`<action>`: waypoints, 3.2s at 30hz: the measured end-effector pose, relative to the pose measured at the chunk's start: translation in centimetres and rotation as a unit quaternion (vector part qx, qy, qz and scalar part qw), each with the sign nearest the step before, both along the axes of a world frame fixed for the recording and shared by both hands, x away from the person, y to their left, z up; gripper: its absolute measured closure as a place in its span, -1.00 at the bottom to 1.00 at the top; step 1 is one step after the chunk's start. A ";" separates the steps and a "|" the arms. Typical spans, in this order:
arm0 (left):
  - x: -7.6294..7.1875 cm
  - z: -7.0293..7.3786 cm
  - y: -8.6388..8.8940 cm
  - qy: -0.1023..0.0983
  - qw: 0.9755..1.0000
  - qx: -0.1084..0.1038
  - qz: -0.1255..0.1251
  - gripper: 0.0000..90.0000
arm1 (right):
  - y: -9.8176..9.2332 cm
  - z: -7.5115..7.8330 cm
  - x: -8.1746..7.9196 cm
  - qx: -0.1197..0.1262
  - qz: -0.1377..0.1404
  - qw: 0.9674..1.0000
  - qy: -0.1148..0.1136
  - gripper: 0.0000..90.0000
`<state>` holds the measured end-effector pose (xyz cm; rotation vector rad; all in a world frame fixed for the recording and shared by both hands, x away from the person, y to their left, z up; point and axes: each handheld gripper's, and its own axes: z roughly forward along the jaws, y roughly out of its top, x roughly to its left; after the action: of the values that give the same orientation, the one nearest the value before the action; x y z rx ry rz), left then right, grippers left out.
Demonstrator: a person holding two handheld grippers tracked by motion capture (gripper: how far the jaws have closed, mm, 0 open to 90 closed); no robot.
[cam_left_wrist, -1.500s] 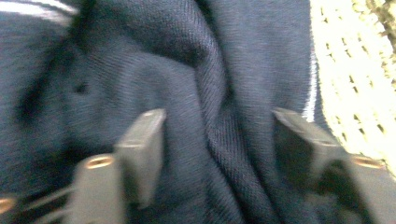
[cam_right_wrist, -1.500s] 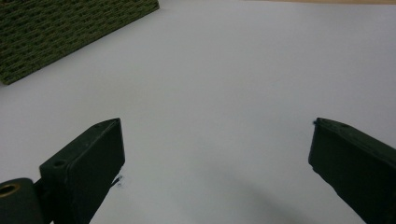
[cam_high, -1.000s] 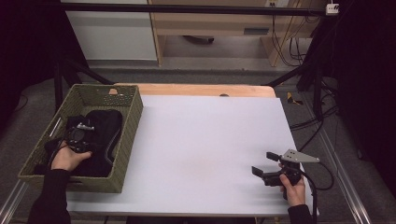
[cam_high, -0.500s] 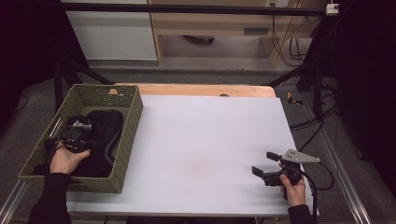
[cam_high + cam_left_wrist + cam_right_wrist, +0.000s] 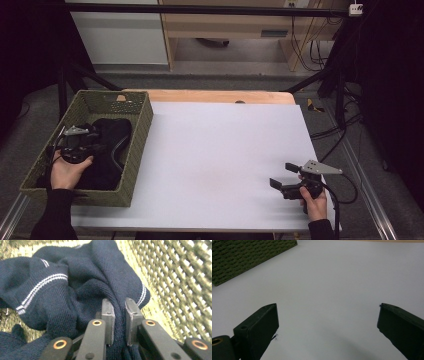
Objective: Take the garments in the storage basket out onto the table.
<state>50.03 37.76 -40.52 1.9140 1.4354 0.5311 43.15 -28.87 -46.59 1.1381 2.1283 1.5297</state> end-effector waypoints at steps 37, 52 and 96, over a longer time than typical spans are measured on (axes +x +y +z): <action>-2.3 2.4 1.2 -0.130 0.989 -0.068 0.028 0.78 | 0.0 0.0 0.0 -0.001 -0.001 1.000 0.000 -0.90; -2.6 3.5 1.6 -0.149 0.984 -0.095 0.031 0.78 | -0.1 0.0 0.0 0.001 -0.002 1.000 -0.002 -0.90; -5.3 11.5 1.0 -0.240 0.964 -0.113 0.013 0.79 | -0.1 0.0 0.0 0.001 -0.002 1.000 -0.002 -0.90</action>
<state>44.70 38.74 -29.03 1.4601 1.1482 0.7488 43.19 -28.95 -46.54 1.1384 2.1216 1.5322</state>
